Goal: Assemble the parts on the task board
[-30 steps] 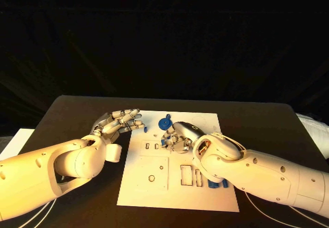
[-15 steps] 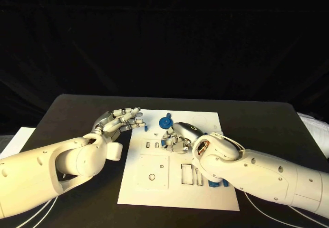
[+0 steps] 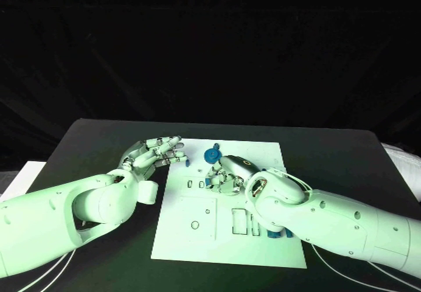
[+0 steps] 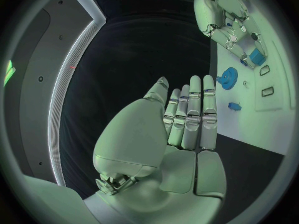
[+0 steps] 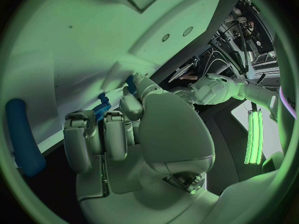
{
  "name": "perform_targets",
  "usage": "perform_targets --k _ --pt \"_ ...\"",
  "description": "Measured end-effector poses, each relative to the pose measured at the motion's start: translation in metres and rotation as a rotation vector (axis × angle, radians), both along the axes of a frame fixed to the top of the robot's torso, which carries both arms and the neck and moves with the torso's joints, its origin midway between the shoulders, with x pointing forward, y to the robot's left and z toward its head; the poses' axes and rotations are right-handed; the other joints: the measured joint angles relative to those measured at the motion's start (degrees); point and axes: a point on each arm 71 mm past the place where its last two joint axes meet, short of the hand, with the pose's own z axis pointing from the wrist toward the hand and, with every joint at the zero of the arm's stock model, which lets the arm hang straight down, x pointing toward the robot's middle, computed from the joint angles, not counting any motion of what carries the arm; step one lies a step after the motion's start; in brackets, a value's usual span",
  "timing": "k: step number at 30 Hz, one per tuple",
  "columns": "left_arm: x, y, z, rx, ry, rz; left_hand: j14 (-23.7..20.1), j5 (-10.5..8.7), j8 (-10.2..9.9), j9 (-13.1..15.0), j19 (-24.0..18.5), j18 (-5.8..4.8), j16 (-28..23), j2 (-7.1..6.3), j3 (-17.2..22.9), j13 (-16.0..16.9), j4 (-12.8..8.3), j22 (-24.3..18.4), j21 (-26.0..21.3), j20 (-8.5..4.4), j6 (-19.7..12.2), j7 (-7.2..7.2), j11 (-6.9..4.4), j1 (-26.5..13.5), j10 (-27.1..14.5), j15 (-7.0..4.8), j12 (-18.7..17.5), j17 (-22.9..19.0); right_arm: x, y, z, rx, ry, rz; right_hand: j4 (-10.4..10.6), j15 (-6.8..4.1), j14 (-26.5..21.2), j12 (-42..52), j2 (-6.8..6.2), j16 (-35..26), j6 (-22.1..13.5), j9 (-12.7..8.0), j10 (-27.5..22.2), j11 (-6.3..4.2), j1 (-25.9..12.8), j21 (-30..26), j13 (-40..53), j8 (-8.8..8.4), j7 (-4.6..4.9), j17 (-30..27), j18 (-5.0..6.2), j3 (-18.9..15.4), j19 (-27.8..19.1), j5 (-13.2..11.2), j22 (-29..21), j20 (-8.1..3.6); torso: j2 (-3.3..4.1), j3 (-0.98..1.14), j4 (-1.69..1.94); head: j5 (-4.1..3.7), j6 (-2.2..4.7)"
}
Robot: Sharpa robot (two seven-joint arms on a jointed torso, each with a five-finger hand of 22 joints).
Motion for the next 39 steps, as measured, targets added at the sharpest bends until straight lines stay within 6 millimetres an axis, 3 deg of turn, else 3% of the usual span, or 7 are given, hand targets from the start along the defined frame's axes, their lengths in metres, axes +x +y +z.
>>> perform_targets --k 11,20,28,39 --pt "-0.0001 -0.0007 -0.0006 0.002 0.009 -0.003 0.00 0.00 0.00 0.00 0.00 0.00 0.00 0.00 0.00 0.00 0.00 0.00 0.00 0.00 0.00 0.00 -0.04 0.00 -0.04 0.00 -0.22 0.03 -0.0012 0.0004 -0.0005 -0.009 0.005 0.015 0.00 0.00 0.00 -0.96 -0.91 -0.23 0.18 1.03 -0.24 -0.20 -0.90 -0.01 -0.41 -0.13 -0.29 0.05 0.00 -0.01 0.00 -0.03 -0.01 0.00 -0.02 0.00 -0.03 0.34 -0.16" --pt "-0.0001 -0.0012 -0.0011 0.003 0.016 -0.006 0.00 0.00 0.00 0.00 0.00 0.00 0.00 0.00 0.00 -0.05 0.00 0.01 0.00 0.00 0.00 0.00 -0.21 0.00 -0.21 0.00 -0.22 0.07 -0.0015 0.0002 -0.0009 -0.014 0.004 0.015 0.16 0.00 0.00 -1.78 -1.43 -0.45 0.56 0.79 -0.74 0.28 -1.42 -0.21 -0.95 -0.67 -0.72 0.04 0.00 -0.17 0.00 -0.03 -0.01 0.00 -0.02 0.00 -0.02 0.16 -0.25" --pt "-0.0002 -0.0036 -0.0016 0.002 0.021 -0.012 -0.16 0.00 -0.33 0.00 0.00 0.00 -0.37 0.00 0.00 -0.10 0.00 -0.06 -0.22 0.00 -0.31 0.30 0.20 0.00 -0.62 0.15 -0.22 0.25 -0.0022 0.0013 -0.0025 -0.021 0.007 0.015 0.40 0.14 0.13 -2.83 -2.47 -0.89 -1.41 0.24 -1.35 0.70 -2.47 -0.44 -1.44 -2.10 0.43 0.03 0.00 -0.39 0.00 -0.99 0.04 0.00 -0.05 -0.03 -0.02 0.14 -0.34" --pt "-0.0006 -0.0052 -0.0019 0.001 0.028 -0.021 -0.15 0.00 -0.33 0.00 0.00 0.00 -0.37 0.00 0.15 -0.10 -0.15 -0.05 -0.22 0.00 -0.31 0.30 0.07 0.00 -0.76 0.15 -0.21 0.32 -0.0029 0.0023 -0.0023 -0.029 0.005 0.014 0.72 0.44 0.00 -4.04 -3.00 -1.11 -2.44 -0.04 -1.87 1.21 -3.00 -0.44 -2.18 -2.66 0.63 0.03 0.00 -0.71 0.02 -1.46 0.03 0.42 -0.05 -0.03 0.02 0.10 -0.39"
